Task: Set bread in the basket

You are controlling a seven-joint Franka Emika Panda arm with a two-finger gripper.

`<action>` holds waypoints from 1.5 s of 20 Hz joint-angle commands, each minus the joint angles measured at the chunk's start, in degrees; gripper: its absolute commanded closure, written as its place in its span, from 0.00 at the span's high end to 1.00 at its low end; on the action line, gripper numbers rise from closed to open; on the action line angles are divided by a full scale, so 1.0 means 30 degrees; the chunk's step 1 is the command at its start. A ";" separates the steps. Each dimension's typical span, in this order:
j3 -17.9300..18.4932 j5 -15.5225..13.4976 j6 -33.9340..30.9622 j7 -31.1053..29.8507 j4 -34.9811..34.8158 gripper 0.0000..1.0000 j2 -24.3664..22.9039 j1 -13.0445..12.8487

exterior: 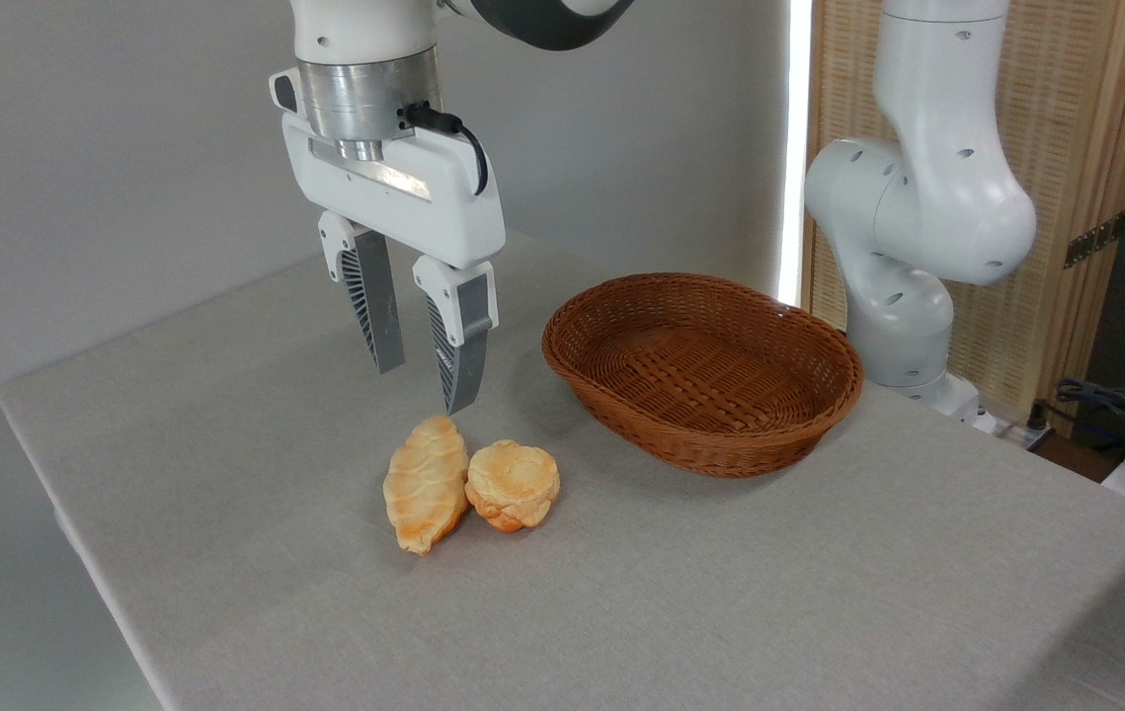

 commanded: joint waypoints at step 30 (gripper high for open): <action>0.0084 -0.0406 -0.0402 -0.0176 0.0437 1.00 0.0135 0.0109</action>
